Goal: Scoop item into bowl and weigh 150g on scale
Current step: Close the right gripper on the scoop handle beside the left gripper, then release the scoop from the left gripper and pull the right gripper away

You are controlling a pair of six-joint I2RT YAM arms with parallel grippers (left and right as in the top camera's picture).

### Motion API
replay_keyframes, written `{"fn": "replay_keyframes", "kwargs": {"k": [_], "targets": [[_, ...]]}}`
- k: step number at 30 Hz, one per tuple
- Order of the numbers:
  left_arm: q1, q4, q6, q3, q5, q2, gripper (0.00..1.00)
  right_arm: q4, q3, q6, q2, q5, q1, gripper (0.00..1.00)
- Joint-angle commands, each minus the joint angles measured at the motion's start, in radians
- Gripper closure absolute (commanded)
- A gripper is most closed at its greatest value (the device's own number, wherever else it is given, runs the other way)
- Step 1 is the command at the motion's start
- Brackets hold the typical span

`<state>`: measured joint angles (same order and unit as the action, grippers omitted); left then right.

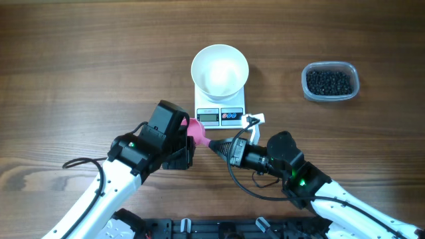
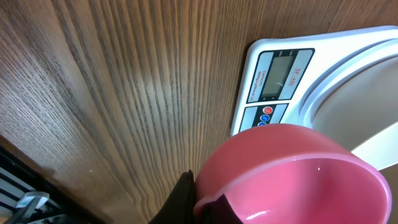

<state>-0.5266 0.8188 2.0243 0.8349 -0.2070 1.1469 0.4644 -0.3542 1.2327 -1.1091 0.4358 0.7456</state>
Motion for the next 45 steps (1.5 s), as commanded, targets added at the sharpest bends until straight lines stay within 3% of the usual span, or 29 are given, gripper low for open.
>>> {"fn": "replay_keyframes", "kwargs": {"k": [1, 7, 30, 38, 45], "targets": [[-0.013, 0.006, 0.153, -0.003, -0.005, -0.002, 0.96, 0.021, -0.022, 0.001, 0.002, -0.014, 0.008, 0.95], [-0.013, 0.01, 0.153, -0.003, -0.005, -0.002, 0.92, 0.021, -0.022, 0.001, 0.002, -0.014, 0.008, 0.95], [-0.013, 0.01, 0.153, -0.003, -0.005, -0.002, 0.96, 0.021, -0.021, -0.004, 0.002, 0.063, 0.008, 0.96], [-0.013, 0.01, 0.152, -0.003, -0.005, -0.002, 0.95, -0.022, -0.021, -0.135, 0.002, -0.048, 0.008, 0.95], [0.004, 0.0, 0.075, -0.003, -0.005, -0.003, 0.9, -0.077, -0.022, -0.165, 0.002, -0.099, 0.006, 0.95]]}}
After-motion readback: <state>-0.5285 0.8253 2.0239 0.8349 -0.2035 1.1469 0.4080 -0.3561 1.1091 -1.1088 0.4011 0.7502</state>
